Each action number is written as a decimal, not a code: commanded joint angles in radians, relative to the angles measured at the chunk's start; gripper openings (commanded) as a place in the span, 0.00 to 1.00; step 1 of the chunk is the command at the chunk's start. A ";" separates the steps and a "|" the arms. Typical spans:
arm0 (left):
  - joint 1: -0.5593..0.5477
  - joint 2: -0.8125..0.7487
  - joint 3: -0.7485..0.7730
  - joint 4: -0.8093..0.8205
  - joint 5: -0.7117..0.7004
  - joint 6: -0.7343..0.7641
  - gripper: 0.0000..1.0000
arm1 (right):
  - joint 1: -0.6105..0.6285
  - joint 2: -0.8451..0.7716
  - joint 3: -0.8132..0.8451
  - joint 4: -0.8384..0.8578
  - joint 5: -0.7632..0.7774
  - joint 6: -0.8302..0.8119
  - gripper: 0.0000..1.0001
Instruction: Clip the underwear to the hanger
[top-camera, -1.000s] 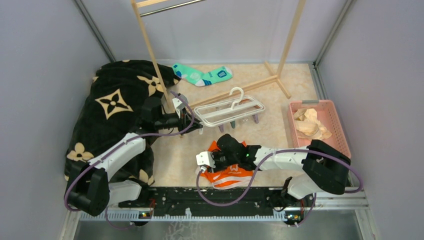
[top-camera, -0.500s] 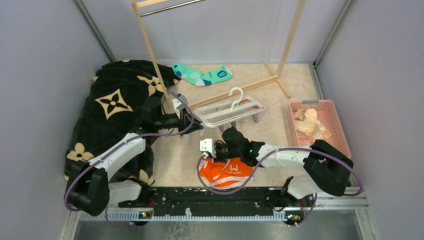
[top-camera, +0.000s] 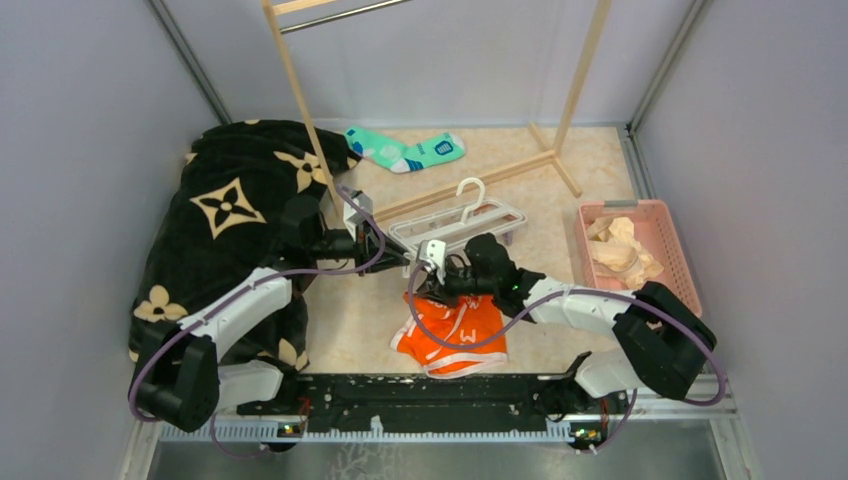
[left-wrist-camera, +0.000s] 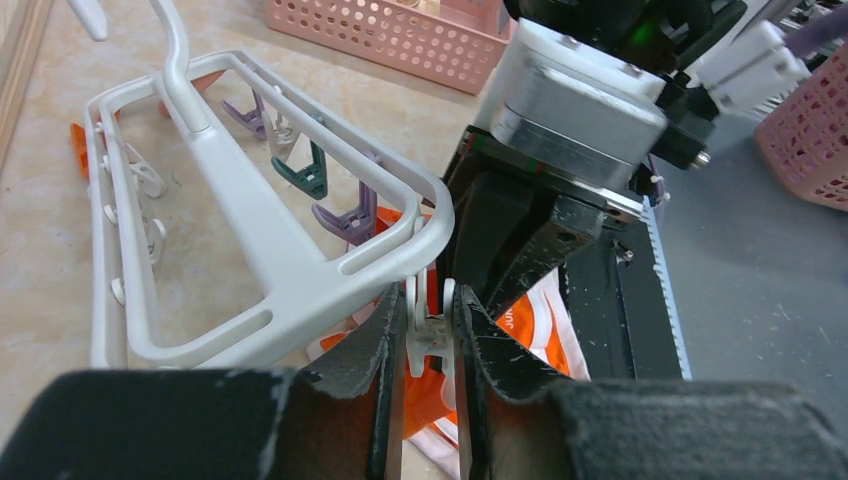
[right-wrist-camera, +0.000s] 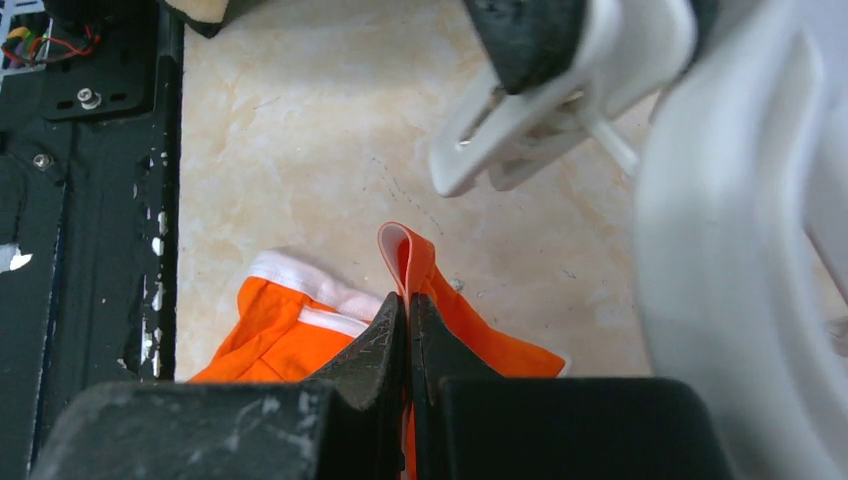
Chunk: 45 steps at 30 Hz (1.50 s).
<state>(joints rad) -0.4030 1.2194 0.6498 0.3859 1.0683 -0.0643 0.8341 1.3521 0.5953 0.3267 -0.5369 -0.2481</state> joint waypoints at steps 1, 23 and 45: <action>0.005 0.001 -0.004 0.049 0.060 0.006 0.00 | -0.027 -0.030 0.046 0.039 -0.069 0.061 0.00; 0.004 0.024 -0.001 0.044 0.078 0.011 0.00 | -0.027 -0.049 0.127 0.032 -0.074 0.093 0.00; 0.005 0.026 0.005 0.022 0.077 0.024 0.00 | -0.027 -0.056 0.140 0.022 -0.043 0.079 0.00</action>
<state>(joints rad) -0.4019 1.2446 0.6472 0.3962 1.1126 -0.0517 0.8127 1.3258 0.6758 0.3176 -0.5865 -0.1608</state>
